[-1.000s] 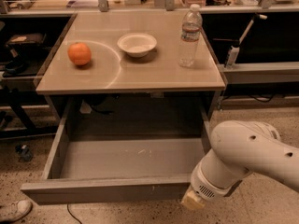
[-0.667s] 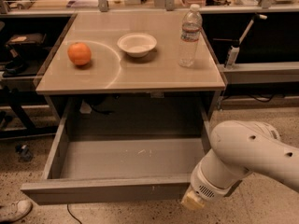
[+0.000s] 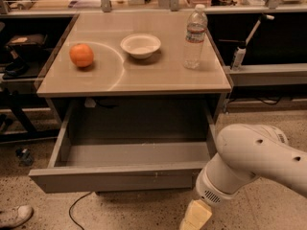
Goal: Close top drawer
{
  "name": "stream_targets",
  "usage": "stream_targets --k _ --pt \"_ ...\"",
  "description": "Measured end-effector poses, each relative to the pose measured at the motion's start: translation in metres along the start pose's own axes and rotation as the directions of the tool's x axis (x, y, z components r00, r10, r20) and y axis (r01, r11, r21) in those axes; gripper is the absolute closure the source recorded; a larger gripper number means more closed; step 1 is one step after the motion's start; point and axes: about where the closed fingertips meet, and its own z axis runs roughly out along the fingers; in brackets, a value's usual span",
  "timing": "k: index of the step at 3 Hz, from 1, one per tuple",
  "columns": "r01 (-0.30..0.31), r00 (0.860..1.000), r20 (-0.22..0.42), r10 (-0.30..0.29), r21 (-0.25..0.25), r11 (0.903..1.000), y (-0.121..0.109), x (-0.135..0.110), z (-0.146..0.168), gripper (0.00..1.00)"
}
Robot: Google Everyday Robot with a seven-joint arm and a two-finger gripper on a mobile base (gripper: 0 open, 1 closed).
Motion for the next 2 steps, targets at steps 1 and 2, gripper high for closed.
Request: stream_targets --k 1,2 --pt "0.0 1.0 0.0 0.0 0.0 1.0 0.0 0.0 0.0 0.0" --pt "0.0 1.0 0.0 0.0 0.0 1.0 0.0 0.0 0.0 0.19"
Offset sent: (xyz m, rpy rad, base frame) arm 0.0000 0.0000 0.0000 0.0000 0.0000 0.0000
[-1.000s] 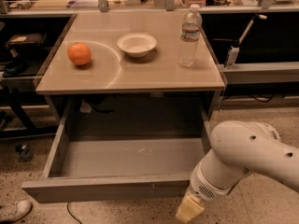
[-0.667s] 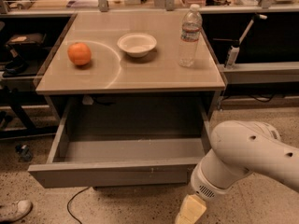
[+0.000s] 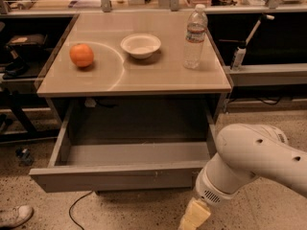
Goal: Close top drawer
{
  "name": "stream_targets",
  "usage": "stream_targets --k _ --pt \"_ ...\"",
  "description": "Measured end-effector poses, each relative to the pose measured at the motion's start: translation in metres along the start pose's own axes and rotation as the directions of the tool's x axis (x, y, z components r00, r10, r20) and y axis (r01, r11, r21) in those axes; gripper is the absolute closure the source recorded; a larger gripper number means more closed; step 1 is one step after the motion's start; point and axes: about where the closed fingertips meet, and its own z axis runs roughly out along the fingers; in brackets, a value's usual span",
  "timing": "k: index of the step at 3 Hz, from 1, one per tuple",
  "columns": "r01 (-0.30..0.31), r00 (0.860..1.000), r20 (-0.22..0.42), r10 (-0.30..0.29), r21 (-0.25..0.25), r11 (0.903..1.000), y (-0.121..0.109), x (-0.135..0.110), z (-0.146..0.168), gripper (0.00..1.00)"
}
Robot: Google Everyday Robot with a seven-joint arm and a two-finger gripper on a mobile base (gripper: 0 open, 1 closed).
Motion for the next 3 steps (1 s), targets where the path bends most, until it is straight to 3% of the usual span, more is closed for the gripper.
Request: stream_targets --k 2,3 --pt "0.0 1.0 0.0 0.0 0.0 1.0 0.0 0.0 0.0 0.66" --pt "0.016 1.0 -0.02 -0.015 0.025 0.9996 -0.009 -0.012 -0.004 0.89"
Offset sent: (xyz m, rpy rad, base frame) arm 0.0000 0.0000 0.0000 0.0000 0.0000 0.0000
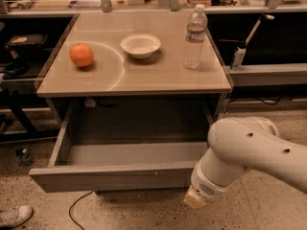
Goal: Close top drawer
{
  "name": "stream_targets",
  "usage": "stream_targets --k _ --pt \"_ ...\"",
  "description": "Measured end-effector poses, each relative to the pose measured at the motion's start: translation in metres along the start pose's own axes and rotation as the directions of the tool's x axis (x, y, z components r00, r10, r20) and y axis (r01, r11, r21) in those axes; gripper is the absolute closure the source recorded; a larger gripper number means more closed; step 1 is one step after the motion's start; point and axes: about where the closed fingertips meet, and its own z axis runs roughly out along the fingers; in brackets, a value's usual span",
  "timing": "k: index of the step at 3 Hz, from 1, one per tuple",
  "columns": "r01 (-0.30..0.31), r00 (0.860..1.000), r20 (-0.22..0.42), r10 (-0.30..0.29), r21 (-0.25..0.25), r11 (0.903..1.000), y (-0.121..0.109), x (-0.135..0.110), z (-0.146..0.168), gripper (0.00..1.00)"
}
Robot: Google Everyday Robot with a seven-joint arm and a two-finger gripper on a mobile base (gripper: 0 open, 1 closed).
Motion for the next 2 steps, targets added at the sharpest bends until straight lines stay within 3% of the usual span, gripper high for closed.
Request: stream_targets --k 1,2 --pt "0.003 1.0 -0.025 -0.002 0.038 0.9993 -0.023 -0.023 -0.003 1.0" --pt "0.005 0.999 -0.054 -0.002 0.058 0.9983 -0.039 -0.041 0.0 1.0"
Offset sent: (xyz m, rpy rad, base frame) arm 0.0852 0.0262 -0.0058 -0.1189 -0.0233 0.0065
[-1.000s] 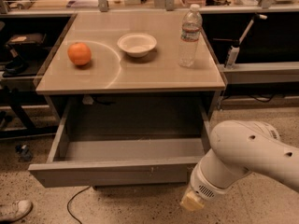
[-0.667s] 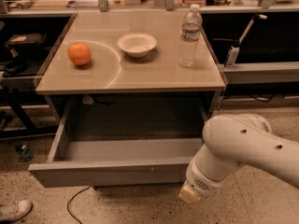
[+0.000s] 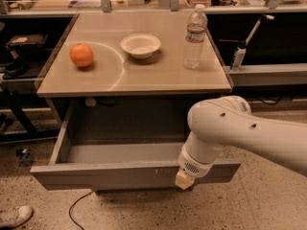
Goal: Close top drawer
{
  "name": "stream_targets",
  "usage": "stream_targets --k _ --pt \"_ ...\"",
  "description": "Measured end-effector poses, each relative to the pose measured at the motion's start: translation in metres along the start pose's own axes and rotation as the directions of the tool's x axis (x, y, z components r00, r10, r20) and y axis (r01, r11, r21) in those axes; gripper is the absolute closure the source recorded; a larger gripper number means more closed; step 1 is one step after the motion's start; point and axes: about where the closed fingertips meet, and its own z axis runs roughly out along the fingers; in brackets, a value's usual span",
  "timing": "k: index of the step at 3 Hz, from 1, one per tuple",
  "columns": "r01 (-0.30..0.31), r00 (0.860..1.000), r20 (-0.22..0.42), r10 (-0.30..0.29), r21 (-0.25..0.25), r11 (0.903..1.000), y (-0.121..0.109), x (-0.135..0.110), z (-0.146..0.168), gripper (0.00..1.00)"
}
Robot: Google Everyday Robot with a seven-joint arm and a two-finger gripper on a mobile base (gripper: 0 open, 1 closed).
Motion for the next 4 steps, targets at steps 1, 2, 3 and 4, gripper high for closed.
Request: stream_targets --k 1,2,3,4 --pt "0.0 1.0 0.0 0.0 0.0 1.0 0.0002 0.0003 0.0 0.81" --pt "0.0 1.0 0.0 0.0 0.0 1.0 0.0002 0.0003 0.0 0.58" --pt "0.0 1.0 0.0 0.0 0.0 1.0 0.0002 0.0003 0.0 0.34" --pt "0.0 1.0 0.0 0.0 0.0 1.0 0.0002 0.0003 0.0 0.11"
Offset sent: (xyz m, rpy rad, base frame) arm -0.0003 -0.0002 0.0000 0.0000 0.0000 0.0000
